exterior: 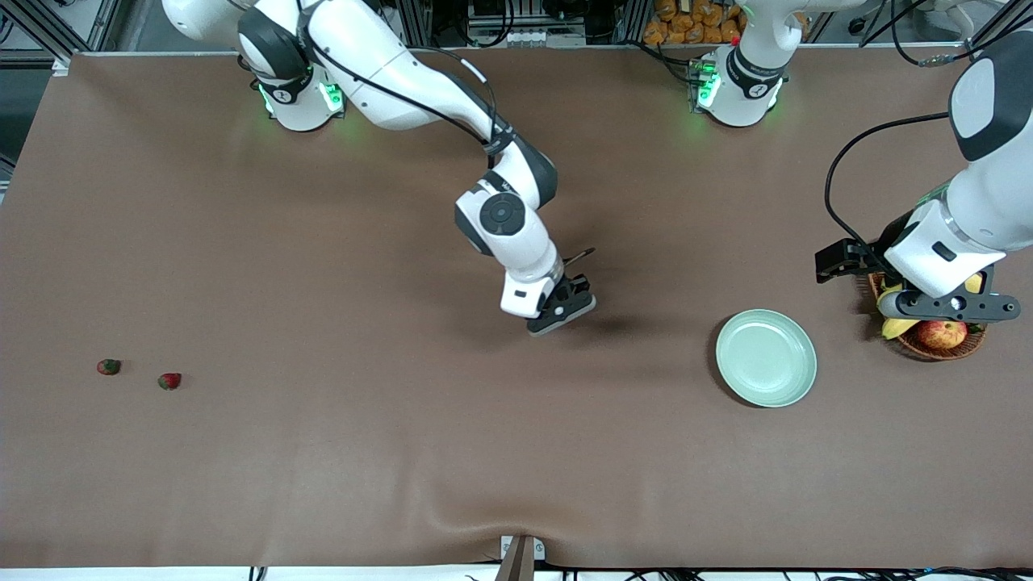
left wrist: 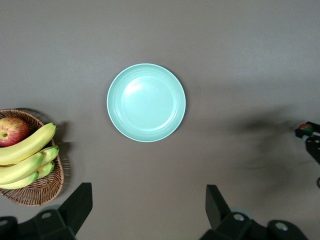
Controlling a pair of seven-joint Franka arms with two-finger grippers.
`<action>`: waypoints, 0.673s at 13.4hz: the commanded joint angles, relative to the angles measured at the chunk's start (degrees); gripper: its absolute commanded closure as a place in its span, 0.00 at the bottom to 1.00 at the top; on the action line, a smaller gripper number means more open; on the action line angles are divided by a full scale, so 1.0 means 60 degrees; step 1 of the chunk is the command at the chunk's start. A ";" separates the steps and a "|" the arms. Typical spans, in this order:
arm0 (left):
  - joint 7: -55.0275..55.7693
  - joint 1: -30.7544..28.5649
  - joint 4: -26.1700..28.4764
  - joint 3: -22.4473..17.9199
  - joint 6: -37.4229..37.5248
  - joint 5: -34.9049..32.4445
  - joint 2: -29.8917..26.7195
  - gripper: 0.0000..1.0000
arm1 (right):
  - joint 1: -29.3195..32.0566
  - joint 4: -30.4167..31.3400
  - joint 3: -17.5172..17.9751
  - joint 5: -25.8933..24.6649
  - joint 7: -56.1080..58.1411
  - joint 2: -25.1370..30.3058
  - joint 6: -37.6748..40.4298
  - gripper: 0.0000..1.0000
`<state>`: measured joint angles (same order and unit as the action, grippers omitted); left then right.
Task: Collect all strawberries into plate
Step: 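Carry the strawberry with the right gripper toward the left gripper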
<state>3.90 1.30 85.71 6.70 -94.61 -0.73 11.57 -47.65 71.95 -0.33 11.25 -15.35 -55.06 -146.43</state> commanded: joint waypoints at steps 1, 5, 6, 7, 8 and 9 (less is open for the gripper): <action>-0.0078 -0.0040 -0.0075 0.0041 0.0035 0.0121 0.0005 0.00 | -0.0363 -0.0974 -0.0106 0.0117 -0.0094 -0.0870 -0.0144 1.00; -0.0020 -0.0012 -0.0105 0.0041 -0.0503 0.1449 0.0253 0.00 | -0.0453 -0.1137 -0.0150 0.0059 -0.0020 -0.1092 -0.0308 0.49; -0.0005 -0.0011 -0.0119 0.0041 -0.0797 0.1802 0.0428 0.00 | -0.0453 -0.1108 -0.0194 -0.0014 0.0081 -0.1092 -0.0308 0.00; 0.0010 0.0061 -0.0134 0.0055 -0.1061 0.1936 0.0589 0.00 | -0.0453 -0.1093 -0.0209 -0.0203 0.0140 -0.1034 -0.0308 0.00; 0.0024 0.0338 -0.0134 0.0041 -0.1281 0.1894 0.0692 0.00 | -0.0438 -0.1093 -0.0209 -0.0466 0.0126 -0.0946 -0.0293 0.00; 0.0039 0.0572 -0.0105 0.0026 -0.1530 0.1835 0.0766 0.00 | -0.0365 -0.1064 -0.0209 -0.0657 0.0112 -0.0757 -0.0220 0.00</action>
<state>3.90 2.40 85.73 6.89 -101.43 9.57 14.76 -50.07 67.52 -1.24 9.41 -14.91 -59.93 -148.70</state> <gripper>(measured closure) 0.000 0.291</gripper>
